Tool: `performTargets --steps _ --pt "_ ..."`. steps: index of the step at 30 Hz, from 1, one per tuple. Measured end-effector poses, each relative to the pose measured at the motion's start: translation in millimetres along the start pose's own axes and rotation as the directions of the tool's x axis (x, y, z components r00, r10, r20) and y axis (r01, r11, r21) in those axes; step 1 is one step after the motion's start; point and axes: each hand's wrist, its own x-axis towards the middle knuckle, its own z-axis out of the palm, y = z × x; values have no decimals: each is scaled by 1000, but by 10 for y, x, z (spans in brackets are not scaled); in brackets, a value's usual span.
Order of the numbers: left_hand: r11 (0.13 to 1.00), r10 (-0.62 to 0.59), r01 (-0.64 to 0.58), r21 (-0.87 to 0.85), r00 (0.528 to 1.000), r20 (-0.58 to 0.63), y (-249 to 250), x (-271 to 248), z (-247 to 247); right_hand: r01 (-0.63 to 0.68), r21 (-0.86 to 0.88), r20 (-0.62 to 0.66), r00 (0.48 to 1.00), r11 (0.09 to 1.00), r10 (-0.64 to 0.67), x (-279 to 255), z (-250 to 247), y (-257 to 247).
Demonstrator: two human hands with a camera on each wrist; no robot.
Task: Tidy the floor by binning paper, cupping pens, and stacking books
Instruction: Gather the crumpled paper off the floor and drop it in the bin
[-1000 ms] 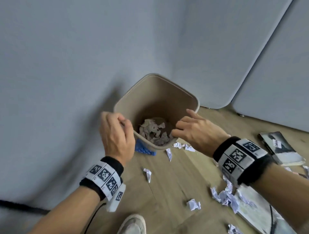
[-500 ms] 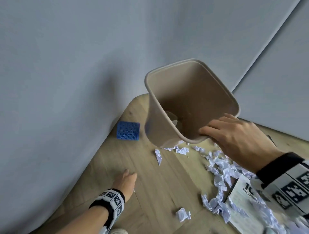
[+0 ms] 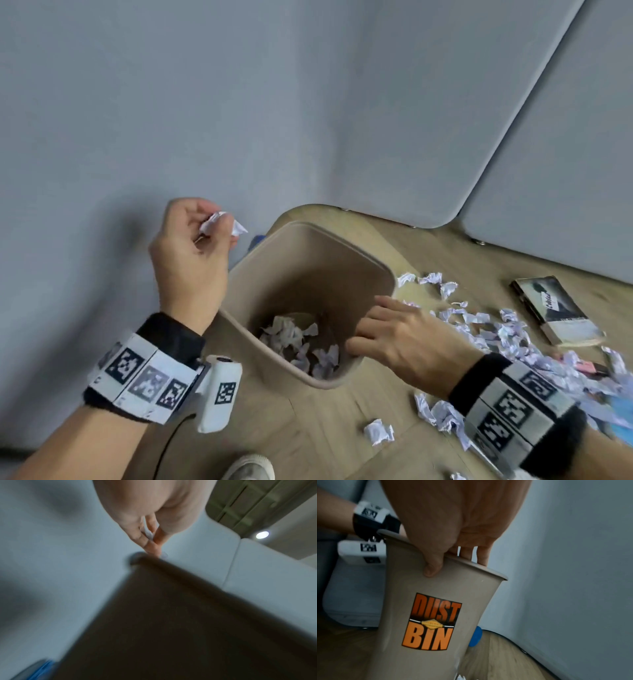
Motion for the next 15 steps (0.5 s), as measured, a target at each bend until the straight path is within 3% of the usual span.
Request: performTargets --steps 2,3,5,7,8,9,10,12,13,15 --pt "987 36 -69 144 976 215 196 -48 37 24 30 -32 999 999 -23 150 80 -45" --pt "958 24 -123 258 934 357 225 -98 62 32 50 -47 998 998 -30 216 122 -53" --pt "849 -90 -254 463 794 601 191 -204 122 26 83 -58 998 996 -21 320 176 -58" --pt "717 -223 -373 589 678 701 194 -307 199 -29 128 -93 995 991 41 350 191 -38" --pt "669 -231 -420 613 666 709 207 -365 243 -92 175 -112 987 980 113 315 188 -10" --pt "657 -187 -442 611 690 700 230 -417 297 -166 231 -129 971 959 199 241 192 41" --pt "681 -102 -452 576 721 686 292 -477 365 -247 280 -138 946 928 294 137 191 106" --pt "773 44 -467 430 715 697 477 -632 545 -377 330 -120 893 866 434 -176 281 231" --pt "816 81 -464 344 681 728 546 -726 670 -436 338 -80 870 834 487 -376 359 277" --pt "864 55 -441 244 564 824 578 -1002 946 -552 331 104 827 765 552 -814 522 241"
